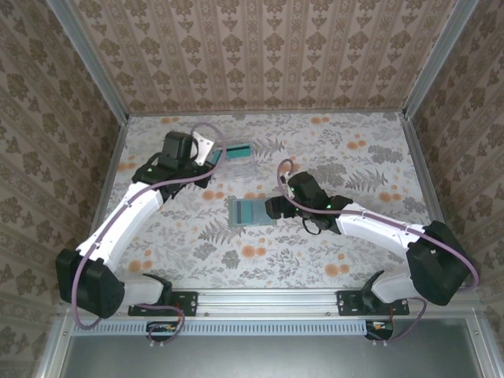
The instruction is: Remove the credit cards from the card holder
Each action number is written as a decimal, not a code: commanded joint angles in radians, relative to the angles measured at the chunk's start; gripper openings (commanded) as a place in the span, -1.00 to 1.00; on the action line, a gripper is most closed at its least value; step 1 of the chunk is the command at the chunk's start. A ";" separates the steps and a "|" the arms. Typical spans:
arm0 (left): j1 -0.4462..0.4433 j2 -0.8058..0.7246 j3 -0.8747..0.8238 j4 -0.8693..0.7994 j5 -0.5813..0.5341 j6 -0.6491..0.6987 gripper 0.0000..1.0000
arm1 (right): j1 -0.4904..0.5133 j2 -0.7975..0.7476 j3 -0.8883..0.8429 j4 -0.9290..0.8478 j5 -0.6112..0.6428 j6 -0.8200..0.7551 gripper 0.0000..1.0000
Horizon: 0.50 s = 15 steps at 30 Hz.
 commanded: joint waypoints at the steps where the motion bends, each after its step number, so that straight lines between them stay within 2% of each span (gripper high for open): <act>1: -0.043 0.054 0.068 -0.006 -0.050 0.313 -1.00 | -0.012 -0.062 -0.017 0.025 0.030 0.017 1.00; 7: -0.060 0.178 0.131 0.086 0.030 0.527 -1.00 | -0.045 -0.120 -0.054 0.027 0.064 0.050 1.00; 15: -0.073 0.408 0.276 0.092 -0.002 0.758 -1.00 | -0.088 -0.153 -0.092 0.045 0.071 0.076 1.00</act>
